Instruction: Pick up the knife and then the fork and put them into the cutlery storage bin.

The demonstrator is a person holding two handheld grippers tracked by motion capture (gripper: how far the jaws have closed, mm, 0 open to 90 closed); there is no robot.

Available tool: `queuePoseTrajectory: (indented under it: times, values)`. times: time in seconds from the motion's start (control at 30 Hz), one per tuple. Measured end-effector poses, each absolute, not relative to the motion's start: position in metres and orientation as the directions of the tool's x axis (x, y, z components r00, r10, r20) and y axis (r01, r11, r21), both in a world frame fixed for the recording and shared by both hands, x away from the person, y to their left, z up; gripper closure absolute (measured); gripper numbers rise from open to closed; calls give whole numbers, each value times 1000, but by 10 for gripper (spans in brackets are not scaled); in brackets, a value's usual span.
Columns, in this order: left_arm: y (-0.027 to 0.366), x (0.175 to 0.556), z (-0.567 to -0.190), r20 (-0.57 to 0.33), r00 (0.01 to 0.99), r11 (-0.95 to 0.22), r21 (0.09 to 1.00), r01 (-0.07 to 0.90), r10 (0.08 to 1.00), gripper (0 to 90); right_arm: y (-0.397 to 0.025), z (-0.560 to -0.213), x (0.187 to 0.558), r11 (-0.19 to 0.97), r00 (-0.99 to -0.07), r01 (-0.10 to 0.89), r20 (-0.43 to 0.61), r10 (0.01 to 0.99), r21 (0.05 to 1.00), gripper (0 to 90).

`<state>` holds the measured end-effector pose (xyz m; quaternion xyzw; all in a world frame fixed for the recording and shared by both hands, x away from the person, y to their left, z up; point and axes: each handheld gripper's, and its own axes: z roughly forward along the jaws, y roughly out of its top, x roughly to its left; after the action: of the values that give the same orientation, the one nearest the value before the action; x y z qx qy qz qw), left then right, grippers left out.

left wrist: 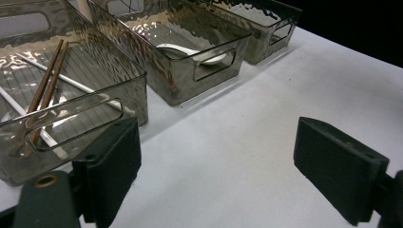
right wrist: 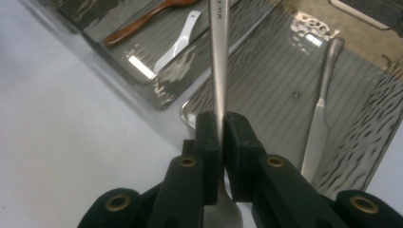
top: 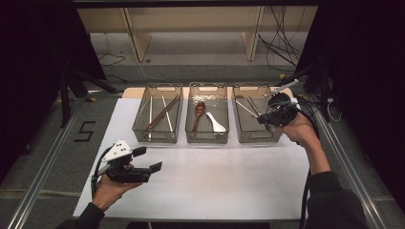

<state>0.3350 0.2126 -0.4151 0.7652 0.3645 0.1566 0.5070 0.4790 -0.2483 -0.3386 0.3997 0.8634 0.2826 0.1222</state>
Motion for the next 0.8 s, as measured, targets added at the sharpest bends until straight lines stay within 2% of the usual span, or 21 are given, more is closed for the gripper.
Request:
queuePoseTrajectory:
  times: [0.33,0.8]
  values:
    - [213,335,-415,-132,686,-218,890,400,716,157,-249,-343,514,452,-569,683,31,821,574,854]
    - [213,335,-415,-134,687,-218,890,400,714,157,-248,-351,541,389,-496,724,38,867,569,853]
